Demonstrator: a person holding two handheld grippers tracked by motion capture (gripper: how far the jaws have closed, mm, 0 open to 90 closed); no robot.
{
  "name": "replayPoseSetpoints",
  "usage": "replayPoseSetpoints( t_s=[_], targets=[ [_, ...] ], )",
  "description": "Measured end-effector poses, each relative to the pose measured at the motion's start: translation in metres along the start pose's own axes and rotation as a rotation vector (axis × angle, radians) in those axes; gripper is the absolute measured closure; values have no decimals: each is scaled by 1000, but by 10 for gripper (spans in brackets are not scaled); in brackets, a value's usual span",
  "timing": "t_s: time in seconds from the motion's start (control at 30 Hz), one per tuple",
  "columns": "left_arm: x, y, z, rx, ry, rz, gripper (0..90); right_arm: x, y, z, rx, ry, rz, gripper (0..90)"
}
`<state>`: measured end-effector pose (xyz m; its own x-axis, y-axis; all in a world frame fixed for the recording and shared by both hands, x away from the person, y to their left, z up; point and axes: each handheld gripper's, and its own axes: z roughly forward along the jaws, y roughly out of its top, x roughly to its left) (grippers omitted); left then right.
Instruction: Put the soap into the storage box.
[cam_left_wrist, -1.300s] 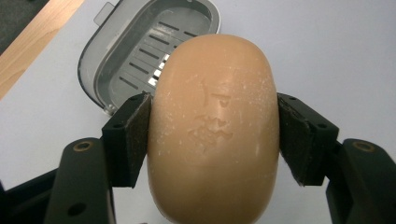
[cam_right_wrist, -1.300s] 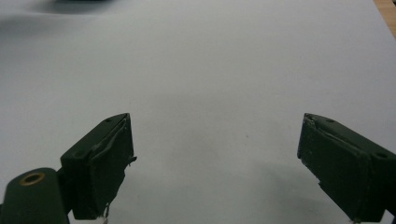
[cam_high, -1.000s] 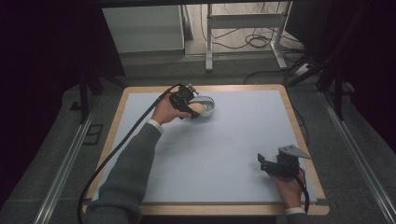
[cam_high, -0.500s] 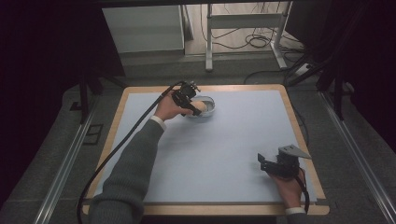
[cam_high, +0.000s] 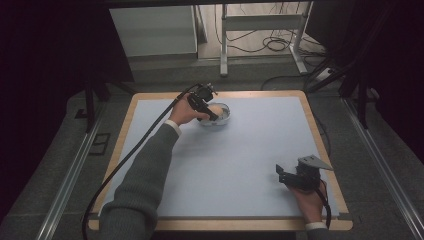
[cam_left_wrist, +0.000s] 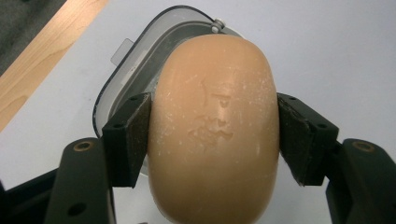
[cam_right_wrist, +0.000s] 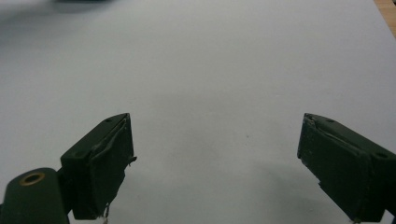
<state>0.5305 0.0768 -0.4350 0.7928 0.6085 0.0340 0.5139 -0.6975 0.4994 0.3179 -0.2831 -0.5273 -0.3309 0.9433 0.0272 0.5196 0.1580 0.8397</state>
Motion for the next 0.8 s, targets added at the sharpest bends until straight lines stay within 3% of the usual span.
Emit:
replayPoseSetpoints(
  t_s=[0.67,0.8],
  targets=[
    [14,4,29,33,-23,-6,328,0,0,0,-4,-3,7,108],
    [15,5,30,41,-10,1,328,0,0,-1,-4,-2,6,110]
  ],
)
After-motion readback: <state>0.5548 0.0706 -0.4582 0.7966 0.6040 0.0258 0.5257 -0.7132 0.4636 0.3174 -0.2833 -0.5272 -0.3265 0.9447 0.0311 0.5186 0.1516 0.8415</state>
